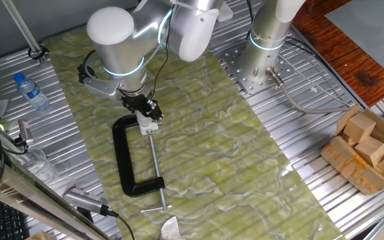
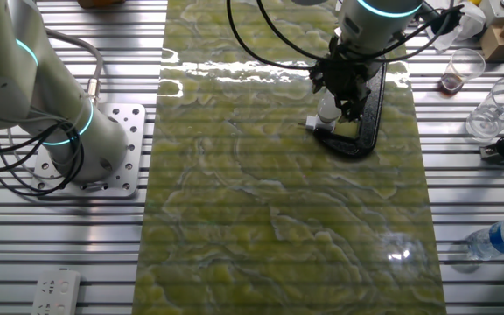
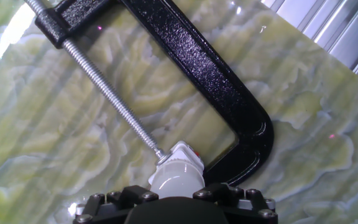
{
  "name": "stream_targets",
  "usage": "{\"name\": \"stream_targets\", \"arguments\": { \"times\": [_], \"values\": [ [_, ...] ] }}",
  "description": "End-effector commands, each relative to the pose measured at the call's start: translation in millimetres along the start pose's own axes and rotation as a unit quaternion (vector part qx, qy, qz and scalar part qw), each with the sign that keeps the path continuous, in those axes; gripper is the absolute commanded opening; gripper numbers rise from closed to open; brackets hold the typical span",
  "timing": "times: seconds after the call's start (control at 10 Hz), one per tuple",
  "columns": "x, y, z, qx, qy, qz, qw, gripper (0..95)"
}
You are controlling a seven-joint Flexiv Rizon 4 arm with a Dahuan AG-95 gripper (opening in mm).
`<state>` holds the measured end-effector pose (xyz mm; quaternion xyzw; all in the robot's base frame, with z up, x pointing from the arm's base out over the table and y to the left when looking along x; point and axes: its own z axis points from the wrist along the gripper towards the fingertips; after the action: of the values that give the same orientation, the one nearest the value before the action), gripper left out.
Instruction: Install the light bulb by rotating it
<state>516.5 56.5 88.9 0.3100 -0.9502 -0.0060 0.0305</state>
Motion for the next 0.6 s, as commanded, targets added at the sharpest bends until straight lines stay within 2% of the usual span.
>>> {"name": "stream_targets", "arguments": {
  "times": [0.1,0.3,0.6],
  "values": [
    [-0.4,0.2,2.5,0.0,-0.001,-0.003,1.0,76.0],
    [-0.4,0.5,5.9,0.003,-0.005,-0.019,0.9998,76.0],
    [-0.7,0.8,9.5,0.003,-0.007,-0.018,0.9998,76.0]
  ]
}}
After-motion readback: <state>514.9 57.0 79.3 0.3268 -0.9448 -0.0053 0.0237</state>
